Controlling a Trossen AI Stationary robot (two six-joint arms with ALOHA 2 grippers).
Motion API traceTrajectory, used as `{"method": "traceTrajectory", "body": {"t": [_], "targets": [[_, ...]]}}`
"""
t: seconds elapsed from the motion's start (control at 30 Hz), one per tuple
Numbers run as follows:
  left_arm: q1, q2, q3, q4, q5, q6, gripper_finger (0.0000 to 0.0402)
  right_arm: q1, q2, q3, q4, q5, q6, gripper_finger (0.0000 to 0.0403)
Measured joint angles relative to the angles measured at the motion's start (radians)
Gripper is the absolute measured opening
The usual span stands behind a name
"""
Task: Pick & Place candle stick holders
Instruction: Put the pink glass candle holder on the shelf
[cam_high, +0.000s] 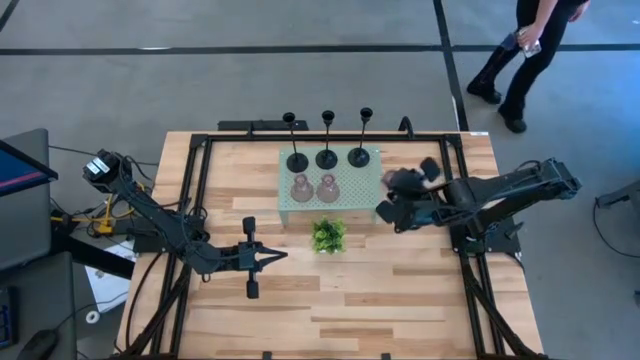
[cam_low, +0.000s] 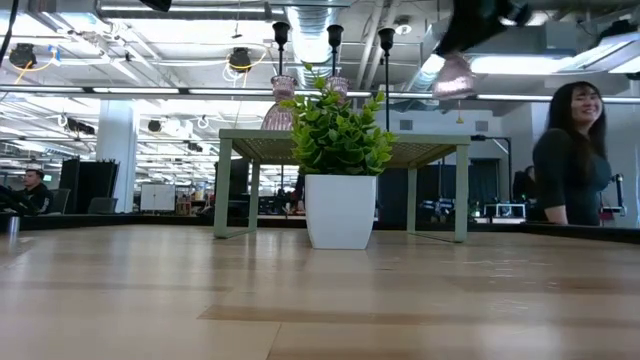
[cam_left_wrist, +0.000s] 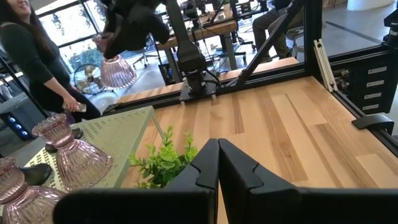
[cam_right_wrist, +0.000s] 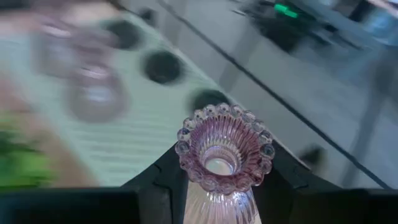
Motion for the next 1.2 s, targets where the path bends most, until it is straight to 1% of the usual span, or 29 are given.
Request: {"method": "traceTrajectory", "body": {"t": [0.07,0.13,0.27,0.37,0.5,0.67,0.83,1.1,1.2], "targets": [[0.000,0.000,0.000,0.000,0.000,0.000,0.0005,-0.004,0.000,0.000,0.131,-0.054,-0.123,0.0124],[0.000,0.000,0.000,0.000,0.000,0.000,0.0005,-0.012,0.005,0.000,0.229,-0.085,-0.220,0.0124],[0.000,0.000,0.000,0.000,0.000,-0.021,0.0005,-0.050,0.010,-0.003,0.334,-0.156,-0.315,0.0124],[0.000,0.000,0.000,0.000,0.000,-0.026,0.0005,-0.092,0.009,-0.027,0.371,-0.230,-0.319,0.0124],[0.000,0.000,0.000,0.000,0.000,-0.026,0.0005,-0.139,0.010,-0.062,0.417,-0.302,-0.341,0.0124],[0.000,0.000,0.000,0.000,0.000,-0.026,0.0005,-0.201,0.011,-0.130,0.571,-0.419,-0.416,0.0124],[0.000,0.000,0.000,0.000,0.000,-0.026,0.0005,-0.270,0.010,-0.181,0.650,-0.521,-0.439,0.0124],[0.000,0.000,0.000,0.000,0.000,-0.026,0.0005,-0.337,0.011,-0.207,0.682,-0.634,-0.439,0.0124],[0.000,0.000,0.000,0.000,0.000,-0.026,0.0005,-0.352,0.011,-0.207,0.683,-0.656,-0.439,0.0124]]}}
